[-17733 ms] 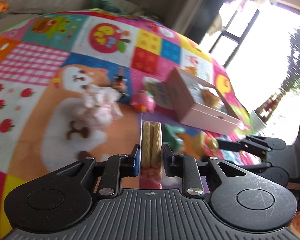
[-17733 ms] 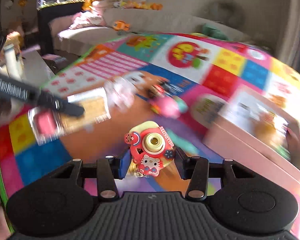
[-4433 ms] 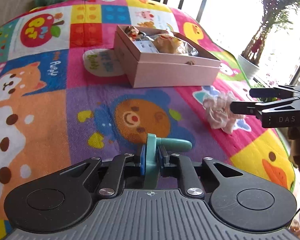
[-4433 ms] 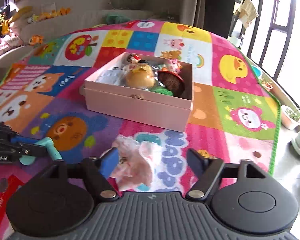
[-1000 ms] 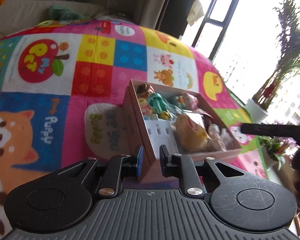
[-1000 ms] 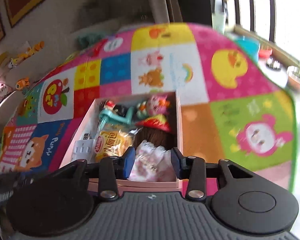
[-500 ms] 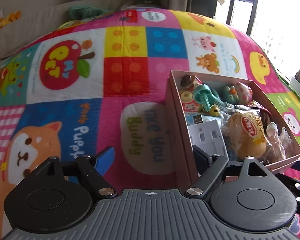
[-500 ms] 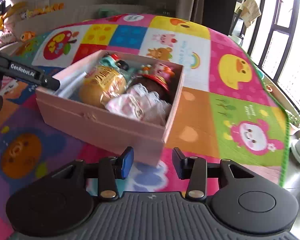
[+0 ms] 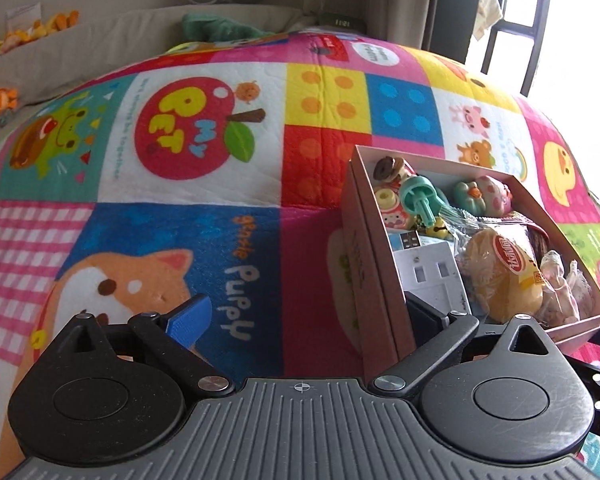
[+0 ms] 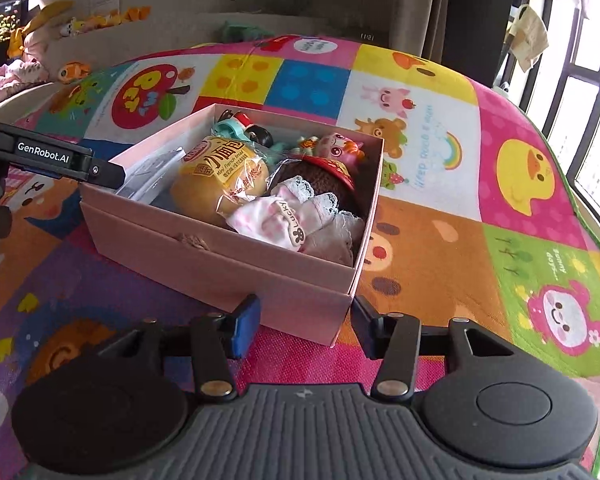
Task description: Organize objects
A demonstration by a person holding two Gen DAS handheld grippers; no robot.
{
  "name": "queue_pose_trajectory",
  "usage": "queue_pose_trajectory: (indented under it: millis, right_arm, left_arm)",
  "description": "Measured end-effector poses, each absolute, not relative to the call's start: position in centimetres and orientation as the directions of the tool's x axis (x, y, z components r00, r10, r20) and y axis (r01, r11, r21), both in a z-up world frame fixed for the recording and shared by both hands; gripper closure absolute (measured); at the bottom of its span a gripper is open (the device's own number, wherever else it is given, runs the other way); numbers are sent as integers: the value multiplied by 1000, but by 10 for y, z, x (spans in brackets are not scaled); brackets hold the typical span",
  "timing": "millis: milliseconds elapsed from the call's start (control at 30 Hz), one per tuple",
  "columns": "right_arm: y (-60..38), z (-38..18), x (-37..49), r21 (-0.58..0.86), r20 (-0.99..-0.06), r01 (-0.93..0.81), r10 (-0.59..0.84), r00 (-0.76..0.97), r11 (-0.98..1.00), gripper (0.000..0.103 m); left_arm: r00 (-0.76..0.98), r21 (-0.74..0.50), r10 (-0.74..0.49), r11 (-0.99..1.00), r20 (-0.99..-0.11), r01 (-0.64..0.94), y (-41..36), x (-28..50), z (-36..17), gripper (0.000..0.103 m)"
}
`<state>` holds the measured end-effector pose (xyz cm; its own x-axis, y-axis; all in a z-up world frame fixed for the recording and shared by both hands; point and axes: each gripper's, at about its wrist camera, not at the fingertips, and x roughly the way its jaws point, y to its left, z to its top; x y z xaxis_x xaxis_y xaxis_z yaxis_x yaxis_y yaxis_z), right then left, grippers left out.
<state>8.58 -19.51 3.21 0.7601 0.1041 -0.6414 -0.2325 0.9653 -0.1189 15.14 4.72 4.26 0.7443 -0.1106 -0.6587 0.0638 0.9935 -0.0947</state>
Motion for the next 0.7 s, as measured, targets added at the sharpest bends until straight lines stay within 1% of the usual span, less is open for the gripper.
queue_pose_trajectory:
  millis: [200, 333, 367, 433, 500, 533, 567, 633, 700]
  right_arm:
    - [-185, 32, 91, -159, -631, -232, 82, 771, 960, 54]
    - [-182, 31, 91, -165, -629, -228, 76, 774, 959, 53]
    - [-182, 32, 91, -160, -627, -220, 73, 776, 962, 51]
    - [-186, 35, 85, -143, -626, -191, 61, 777, 971, 42]
    - [-193, 40, 74, -99, -627, -166, 68, 776, 981, 25]
    - [-197, 42, 66, -78, -628, -152, 69, 775, 985, 21]
    - [-201, 43, 56, -57, -631, -140, 73, 772, 988, 17]
    - [-206, 42, 36, -21, -647, -119, 78, 759, 993, 14]
    - [-210, 38, 15, 32, -674, -90, 88, 734, 995, 4]
  left_arm:
    - [763, -88, -93, 995, -639, 47, 52, 152, 42, 1]
    - [775, -112, -103, 993, -623, 42, 55, 148, 42, 3]
    - [784, -103, -92, 994, -613, 36, 55, 144, 44, 3]
    - [820, -85, -70, 996, -568, 26, 53, 126, 53, 3]
    - [854, -75, -56, 997, -518, 20, 52, 101, 65, 3]
    - [855, -81, -75, 996, -513, 39, 52, 88, 69, 3]
    - [847, -92, -108, 993, -521, 69, 50, 75, 71, 3]
    - [813, -115, -175, 984, -556, 133, 44, 48, 67, 3]
    - [781, -112, -207, 978, -589, 174, 35, 18, 55, 3]
